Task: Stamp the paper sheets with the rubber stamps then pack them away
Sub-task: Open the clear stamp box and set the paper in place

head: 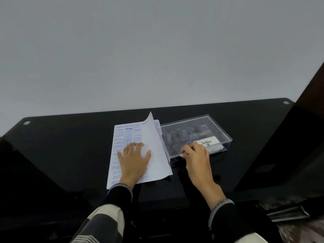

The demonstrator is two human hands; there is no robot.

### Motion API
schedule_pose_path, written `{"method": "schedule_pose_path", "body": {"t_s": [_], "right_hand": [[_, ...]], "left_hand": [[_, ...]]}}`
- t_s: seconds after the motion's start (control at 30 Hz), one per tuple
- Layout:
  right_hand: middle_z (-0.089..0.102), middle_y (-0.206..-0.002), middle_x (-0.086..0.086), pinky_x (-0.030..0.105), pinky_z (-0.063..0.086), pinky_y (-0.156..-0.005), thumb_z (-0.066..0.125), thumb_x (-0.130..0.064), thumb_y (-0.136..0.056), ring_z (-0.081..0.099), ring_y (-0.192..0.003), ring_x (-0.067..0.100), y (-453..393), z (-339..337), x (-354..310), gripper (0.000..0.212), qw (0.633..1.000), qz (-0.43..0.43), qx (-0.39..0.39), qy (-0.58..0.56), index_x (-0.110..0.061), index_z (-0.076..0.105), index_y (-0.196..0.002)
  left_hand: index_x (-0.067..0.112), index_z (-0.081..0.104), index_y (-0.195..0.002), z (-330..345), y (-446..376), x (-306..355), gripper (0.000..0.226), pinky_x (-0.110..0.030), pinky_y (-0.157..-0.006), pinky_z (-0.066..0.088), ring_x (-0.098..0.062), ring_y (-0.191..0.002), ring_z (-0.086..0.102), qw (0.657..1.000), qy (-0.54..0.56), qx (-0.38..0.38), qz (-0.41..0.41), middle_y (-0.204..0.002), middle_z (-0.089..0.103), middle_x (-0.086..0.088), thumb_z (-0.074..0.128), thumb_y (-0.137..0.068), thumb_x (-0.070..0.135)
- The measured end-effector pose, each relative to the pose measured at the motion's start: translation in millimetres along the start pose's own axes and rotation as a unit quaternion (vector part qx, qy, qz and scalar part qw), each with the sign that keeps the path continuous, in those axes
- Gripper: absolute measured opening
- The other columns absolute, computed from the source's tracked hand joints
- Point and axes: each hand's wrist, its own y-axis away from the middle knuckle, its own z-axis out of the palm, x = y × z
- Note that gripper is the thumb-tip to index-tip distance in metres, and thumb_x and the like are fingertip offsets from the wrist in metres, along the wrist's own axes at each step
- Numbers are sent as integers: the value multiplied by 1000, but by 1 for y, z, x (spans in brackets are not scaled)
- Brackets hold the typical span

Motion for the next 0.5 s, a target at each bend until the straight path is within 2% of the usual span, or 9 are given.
{"method": "schedule_pose_path", "body": {"t_s": [0.3,0.4,0.5], "right_hand": [[47,-90,-6,24,30,-82,64,-6,-86,45,-89,18,-10,-1,8,18,999,49,2,18,-23,56,-85],[49,-89,-5,23,25,-88,63,-6,-87,45,-91,17,-13,-3,13,17,998,62,-4,-24,-22,59,-84],[50,-88,-5,23,20,-90,63,-4,-86,44,-89,14,-17,-7,11,17,993,67,21,-93,-21,62,-82]], "left_hand": [[33,45,-136,-1,1,-2,49,-57,-115,8,-22,-140,25,1000,-9,-6,6,-146,36,3,39,-94,57],[33,45,-137,-1,-1,0,49,-57,-115,8,-23,-140,25,1000,-15,-9,8,-147,36,3,39,-94,57],[33,45,-137,2,-2,2,49,-57,-115,8,-22,-141,25,1000,-16,-7,8,-147,36,2,39,-94,57]]}}
